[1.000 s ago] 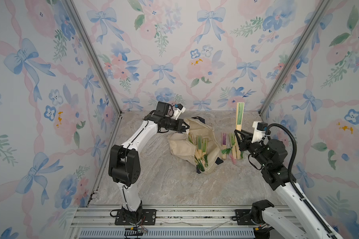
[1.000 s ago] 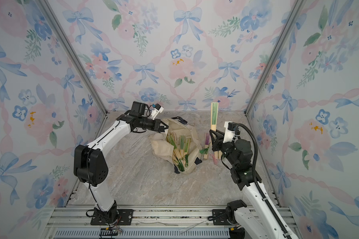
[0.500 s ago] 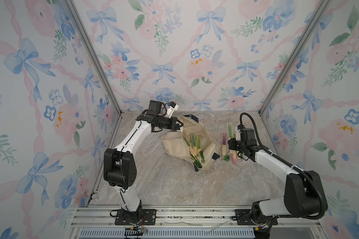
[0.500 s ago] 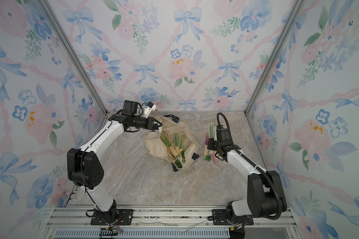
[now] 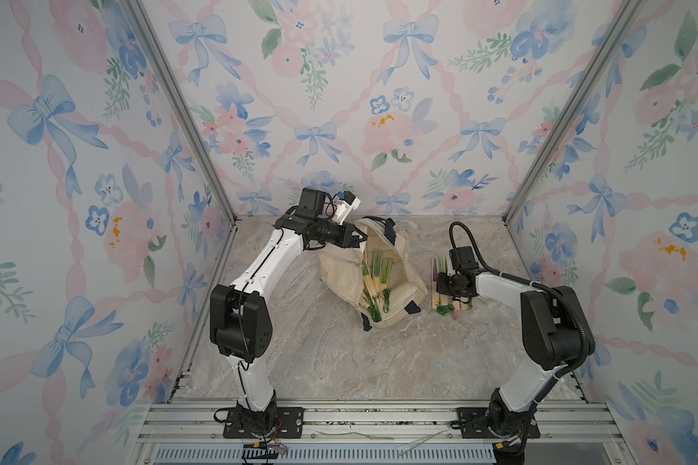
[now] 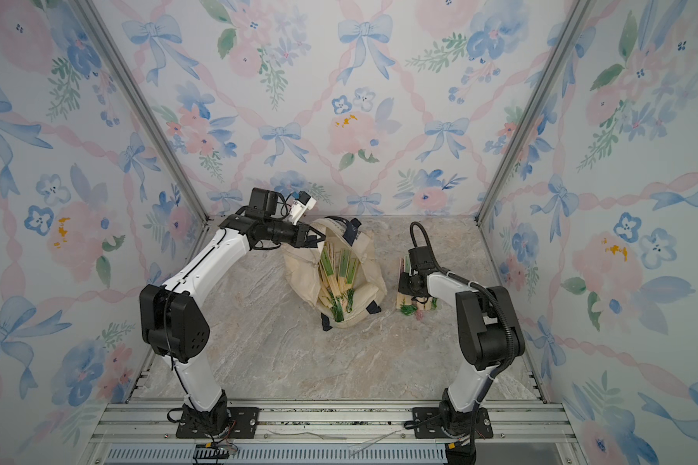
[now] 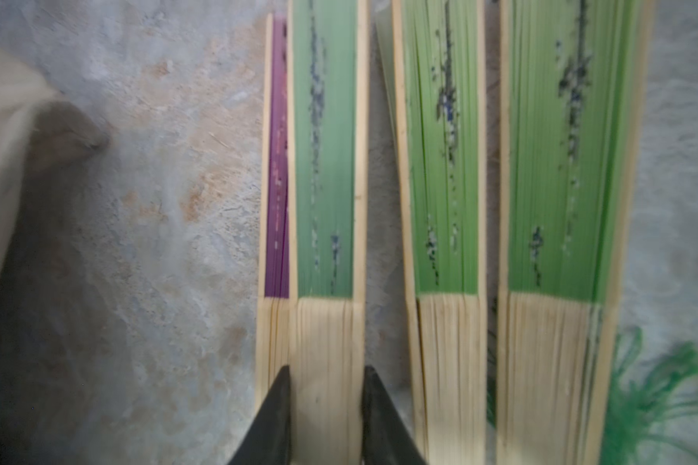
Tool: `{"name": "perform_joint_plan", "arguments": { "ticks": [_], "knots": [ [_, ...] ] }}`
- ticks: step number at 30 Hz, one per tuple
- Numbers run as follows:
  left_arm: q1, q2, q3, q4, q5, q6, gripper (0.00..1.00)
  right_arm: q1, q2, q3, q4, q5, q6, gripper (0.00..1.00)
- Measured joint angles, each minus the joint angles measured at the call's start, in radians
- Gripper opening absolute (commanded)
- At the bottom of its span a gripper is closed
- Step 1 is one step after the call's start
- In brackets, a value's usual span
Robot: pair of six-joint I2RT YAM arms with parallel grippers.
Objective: Take out the folding fans from the tote bags
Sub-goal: Place the folding fan at the center of the board.
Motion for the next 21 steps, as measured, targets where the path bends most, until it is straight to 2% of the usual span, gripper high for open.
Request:
{"name": "perform_joint_plan", "arguments": {
  "ticks": [4, 6, 8, 13, 21],
  "knots": [
    [-0.007, -0.01, -0.082, 0.001, -0.018, -0.001, 0.0, 0.0, -0.001, 0.005, -0.013, 0.001, -0.002, 0.61],
    [-0.01, -0.02, -0.103, 0.0, -0.036, -0.002, 0.0, 0.0, -0.01, 0.005, -0.023, 0.0, -0.005, 0.63],
    [-0.01, -0.034, -0.109, 0.0, -0.05, -0.002, 0.0, 0.0, -0.047, -0.005, -0.031, -0.006, -0.015, 0.62],
    [-0.01, -0.058, -0.104, 0.001, -0.063, -0.003, 0.0, -0.001, -0.292, -0.092, -0.014, -0.038, -0.044, 0.62],
    [-0.014, -0.048, -0.082, 0.0, -0.063, -0.01, 0.0, 0.004, -0.659, -0.235, 0.138, -0.249, -0.08, 0.63]
  ]
}}
